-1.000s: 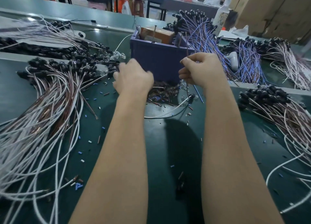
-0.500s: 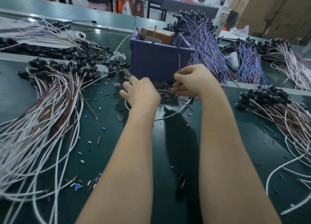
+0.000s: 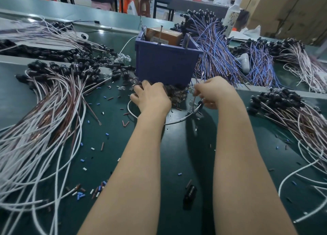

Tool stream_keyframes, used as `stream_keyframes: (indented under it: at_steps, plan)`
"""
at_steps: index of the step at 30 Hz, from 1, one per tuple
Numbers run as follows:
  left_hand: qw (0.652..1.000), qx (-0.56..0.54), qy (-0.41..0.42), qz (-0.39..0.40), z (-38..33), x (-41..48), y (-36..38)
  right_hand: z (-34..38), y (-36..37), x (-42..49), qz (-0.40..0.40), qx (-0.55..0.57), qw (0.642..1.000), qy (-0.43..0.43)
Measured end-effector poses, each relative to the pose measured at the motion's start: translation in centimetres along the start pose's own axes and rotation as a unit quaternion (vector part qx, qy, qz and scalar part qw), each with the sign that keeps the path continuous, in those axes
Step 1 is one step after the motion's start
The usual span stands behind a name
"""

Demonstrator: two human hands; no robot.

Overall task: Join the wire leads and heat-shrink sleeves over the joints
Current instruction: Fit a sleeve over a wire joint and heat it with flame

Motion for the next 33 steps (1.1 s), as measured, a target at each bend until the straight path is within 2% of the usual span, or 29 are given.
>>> stream_keyframes:
  at_steps: [3,7,10,13,16,19,21,23,25,27,30,33]
  plan:
    - [1.0,0.005,-0.001,-0.008,0.0,0.0,-0.2,-1.5,0.8,0.2,0.026,0.026,0.998,0.043]
    - [0.999,-0.024,0.008,-0.035,-0.5,0.1,-1.3,-1.8,0.7,0.5,0.013,-0.009,0.999,0.038]
    - [0.992,-0.115,0.001,-0.045,-0.9,0.4,-2.5,-1.6,1.1,0.8,0.013,-0.065,0.998,0.02]
    - [0.975,-0.222,-0.007,-0.021,-0.8,0.5,-2.9,-1.5,1.5,0.9,0.012,-0.101,0.995,0.015]
    - [0.955,-0.295,-0.022,-0.025,-0.4,0.3,-3.6,-1.3,0.8,1.0,-0.022,-0.075,0.997,0.008]
    - [0.941,-0.335,-0.008,-0.054,-0.7,0.4,-5.1,0.5,-0.7,0.2,-0.061,0.064,0.994,-0.057]
    - [0.925,-0.373,0.017,-0.068,-1.4,0.4,-6.2,2.4,-0.9,-0.6,-0.039,0.193,0.974,-0.11]
    - [0.906,-0.416,0.034,-0.074,-2.0,0.4,-7.0,4.3,0.6,-1.4,0.031,0.27,0.952,-0.142]
    - [0.879,-0.472,0.034,-0.066,-2.5,0.1,-7.4,5.5,3.0,-2.1,0.098,0.308,0.935,-0.145]
    - [0.846,-0.531,0.01,-0.046,-2.5,-0.1,-7.2,5.5,4.9,-2.3,0.129,0.292,0.939,-0.128]
    - [0.809,-0.587,-0.034,-0.02,-1.9,-0.2,-6.6,5.2,4.5,-1.8,0.083,0.213,0.964,-0.132]
    - [0.784,-0.618,-0.055,-0.017,-1.7,-0.3,-6.1,5.6,2.6,-1.6,0.036,0.207,0.963,-0.167]
Point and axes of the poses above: each hand's wrist, its own x-axis towards the middle knuckle, its own y-axis out of the palm, z = x × y, the point moved 8 cm from there along x, towards the middle knuckle, and after that the axes turned 13 degrees about -x, right-handed, at the moved point
